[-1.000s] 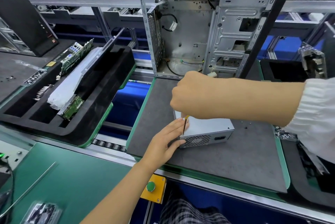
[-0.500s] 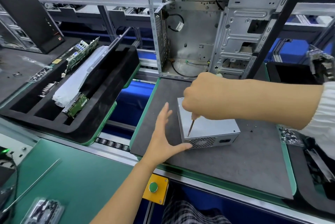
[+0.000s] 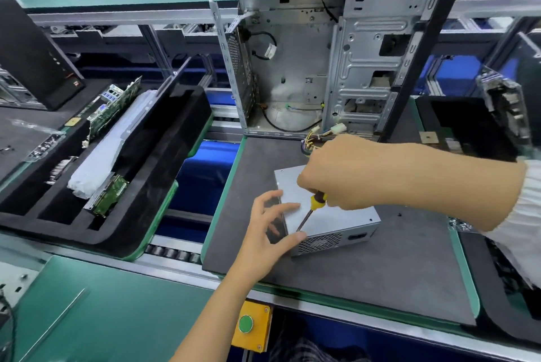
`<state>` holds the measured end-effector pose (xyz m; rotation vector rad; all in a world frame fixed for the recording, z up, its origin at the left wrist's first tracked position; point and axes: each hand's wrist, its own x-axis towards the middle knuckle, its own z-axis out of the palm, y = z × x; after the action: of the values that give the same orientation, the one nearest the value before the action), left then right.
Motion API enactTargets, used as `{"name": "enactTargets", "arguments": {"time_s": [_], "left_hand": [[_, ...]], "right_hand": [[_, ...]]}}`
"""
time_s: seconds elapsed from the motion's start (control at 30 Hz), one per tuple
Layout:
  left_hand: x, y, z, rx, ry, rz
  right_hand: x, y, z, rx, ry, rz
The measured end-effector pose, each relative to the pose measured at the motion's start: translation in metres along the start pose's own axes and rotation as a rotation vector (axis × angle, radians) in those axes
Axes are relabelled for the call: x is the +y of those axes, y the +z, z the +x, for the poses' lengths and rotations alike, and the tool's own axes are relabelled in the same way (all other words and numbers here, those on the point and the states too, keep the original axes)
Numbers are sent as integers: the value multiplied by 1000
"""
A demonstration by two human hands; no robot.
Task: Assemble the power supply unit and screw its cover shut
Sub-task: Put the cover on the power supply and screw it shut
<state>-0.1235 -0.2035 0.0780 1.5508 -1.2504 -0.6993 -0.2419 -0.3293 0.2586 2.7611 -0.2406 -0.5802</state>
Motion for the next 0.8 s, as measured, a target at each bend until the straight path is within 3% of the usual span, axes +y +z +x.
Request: {"name": "enactTargets", "arguments": {"time_s": [0.17, 0.3, 0.4, 0.63, 0.73, 0.8], "left_hand": [[0, 3, -3, -80, -98, -112], [-2, 3, -2, -100, -162, -212], [-3, 6, 2, -82, -200, -256], [-13, 6, -3, -97, -329, -329], [-14, 2, -1, -127, -351, -361], [-16, -2, 1, -169, -389, -362]], "right_hand": [[8, 19, -18, 20, 44, 121], [10, 21, -25, 125, 94, 76], [24, 29, -27, 215, 176, 200], [68, 107, -27, 290, 397, 892], [68, 154, -21, 427, 606, 1229], [53, 182, -14, 558, 746, 1593]]}}
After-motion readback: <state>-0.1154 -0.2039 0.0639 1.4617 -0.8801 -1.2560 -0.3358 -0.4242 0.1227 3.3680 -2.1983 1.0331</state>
